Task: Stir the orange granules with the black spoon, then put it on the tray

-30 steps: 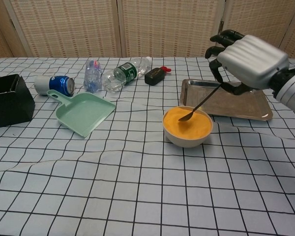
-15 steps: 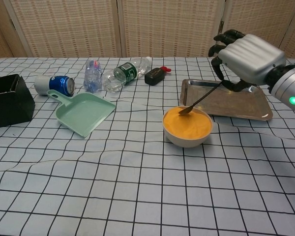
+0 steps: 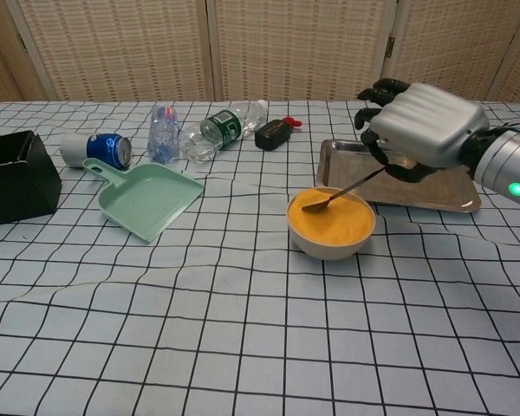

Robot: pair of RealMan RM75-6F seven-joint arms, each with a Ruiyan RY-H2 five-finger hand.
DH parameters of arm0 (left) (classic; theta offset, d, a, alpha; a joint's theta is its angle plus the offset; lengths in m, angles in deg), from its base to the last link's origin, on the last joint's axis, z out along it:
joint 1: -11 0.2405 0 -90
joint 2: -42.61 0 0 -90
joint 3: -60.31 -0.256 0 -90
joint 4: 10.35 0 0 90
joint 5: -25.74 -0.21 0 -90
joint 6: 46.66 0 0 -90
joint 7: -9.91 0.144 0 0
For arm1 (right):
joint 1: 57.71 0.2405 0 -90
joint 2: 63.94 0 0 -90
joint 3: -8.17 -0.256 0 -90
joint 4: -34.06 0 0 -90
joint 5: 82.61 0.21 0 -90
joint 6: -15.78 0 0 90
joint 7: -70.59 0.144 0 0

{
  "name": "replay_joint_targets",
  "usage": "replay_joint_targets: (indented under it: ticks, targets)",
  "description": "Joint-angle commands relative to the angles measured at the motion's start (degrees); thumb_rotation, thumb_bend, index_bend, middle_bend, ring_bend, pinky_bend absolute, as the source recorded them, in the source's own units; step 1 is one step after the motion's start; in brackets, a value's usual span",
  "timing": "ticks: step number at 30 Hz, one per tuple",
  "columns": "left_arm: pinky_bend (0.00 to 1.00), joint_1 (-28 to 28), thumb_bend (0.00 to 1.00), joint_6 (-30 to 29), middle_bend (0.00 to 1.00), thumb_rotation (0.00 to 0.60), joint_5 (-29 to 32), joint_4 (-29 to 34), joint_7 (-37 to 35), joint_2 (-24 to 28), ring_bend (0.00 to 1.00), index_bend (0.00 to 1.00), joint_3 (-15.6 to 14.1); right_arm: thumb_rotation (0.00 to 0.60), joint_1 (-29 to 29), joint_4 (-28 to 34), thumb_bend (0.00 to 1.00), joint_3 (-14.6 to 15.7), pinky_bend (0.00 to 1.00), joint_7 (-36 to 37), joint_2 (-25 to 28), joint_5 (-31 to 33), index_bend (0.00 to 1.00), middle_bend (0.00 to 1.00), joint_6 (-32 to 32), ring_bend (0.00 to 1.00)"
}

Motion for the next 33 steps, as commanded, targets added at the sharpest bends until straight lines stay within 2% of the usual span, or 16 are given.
replay_joint_targets:
  ticks: [1,6,13,17,20,33]
  targets:
    - [0.19,0.0,0.46,0.0,0.00,0.600,-0.1,0.1,0.1,0.0,0.01,0.00,0.0,0.600,-0.2,3.7,0.53,0.8,0.00,-3.7,2.3,2.0,1.00,0.23,-2.4,0.00]
    - [0.19,-0.1,0.46,-0.1,0.00,0.600,-0.2,0.2,0.1,0.0,0.01,0.00,0.0,0.600,-0.5,7.8,0.53,1.0,0.00,-6.2,4.5,4.3,1.00,0.23,-3.9,0.00]
    - [0.19,-0.1,0.46,0.0,0.00,0.600,0.1,0.1,0.2,-0.1,0.01,0.00,0.0,0.600,-1.1,10.8,0.53,0.0,0.00,-3.0,6.2,5.9,1.00,0.23,-3.2,0.00]
    - [0.19,-0.1,0.46,0.0,0.00,0.600,0.2,0.1,0.3,-0.1,0.01,0.00,0.0,0.600,-1.4,8.4,0.53,-0.7,0.00,0.7,4.4,3.5,1.00,0.23,0.4,0.00]
    - [0.19,-0.2,0.46,0.3,0.00,0.600,0.6,0.0,0.4,-0.2,0.01,0.00,0.2,0.600,-1.4,4.3,0.53,-0.7,0.01,3.6,1.9,0.6,1.00,0.23,3.6,0.00]
    - [0.19,-0.3,0.46,0.9,0.00,0.600,1.0,-0.5,0.1,-0.2,0.01,0.00,0.3,0.600,0.4,-4.0,0.53,-1.4,0.01,1.8,-2.8,1.1,1.00,0.23,2.2,0.00]
